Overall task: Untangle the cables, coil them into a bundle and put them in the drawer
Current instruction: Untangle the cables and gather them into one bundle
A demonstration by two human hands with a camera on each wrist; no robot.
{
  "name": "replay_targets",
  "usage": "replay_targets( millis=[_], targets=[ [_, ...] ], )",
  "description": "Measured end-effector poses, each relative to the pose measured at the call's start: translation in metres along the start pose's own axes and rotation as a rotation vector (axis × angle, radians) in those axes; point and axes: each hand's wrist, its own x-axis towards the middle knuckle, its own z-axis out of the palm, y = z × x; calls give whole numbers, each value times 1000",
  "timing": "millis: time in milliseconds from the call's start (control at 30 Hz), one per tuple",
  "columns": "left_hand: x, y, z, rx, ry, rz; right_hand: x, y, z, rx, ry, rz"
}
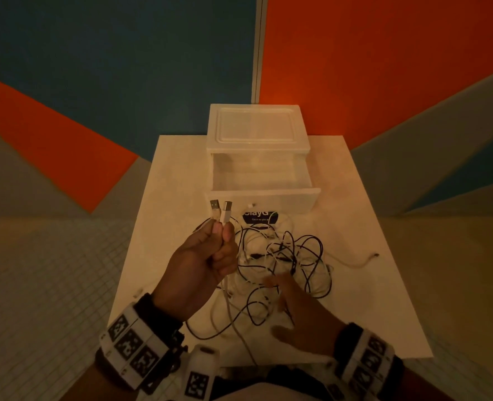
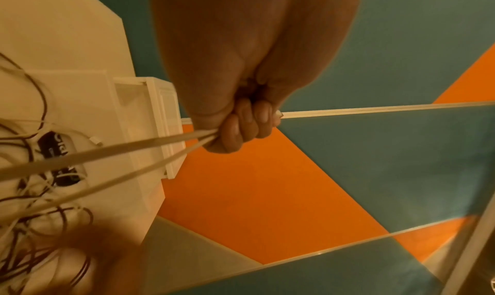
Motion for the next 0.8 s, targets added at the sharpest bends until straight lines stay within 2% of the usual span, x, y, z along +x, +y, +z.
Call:
replay_targets(
  millis=[67, 167, 300, 400, 467, 533, 700, 800],
  targets=[
    [0, -3, 2, 6, -10, -17, 13, -25, -11, 61, -36, -127],
    [1, -3, 4, 25, -16, -9, 25, -42, -3, -35, -291, -214],
    [2, 8, 3, 15, -4, 32, 12, -11, 15, 8, -527, -48],
    [0, 10, -1, 5, 6, 43, 0, 23, 30, -110, -632, 71],
    [-4, 3, -3, -5, 12, 30, -3, 36, 43, -92, -663, 215],
    [-8, -8, -5, -8, 23, -4, 4, 44, 54, -92, -756, 317],
    [-16, -14, -8, -38, 22, -29, 22, 52, 76, -317, -841, 347],
    [-18, -17, -13, -18, 32, -37, 30, 50, 59, -383, -847, 350]
  ],
)
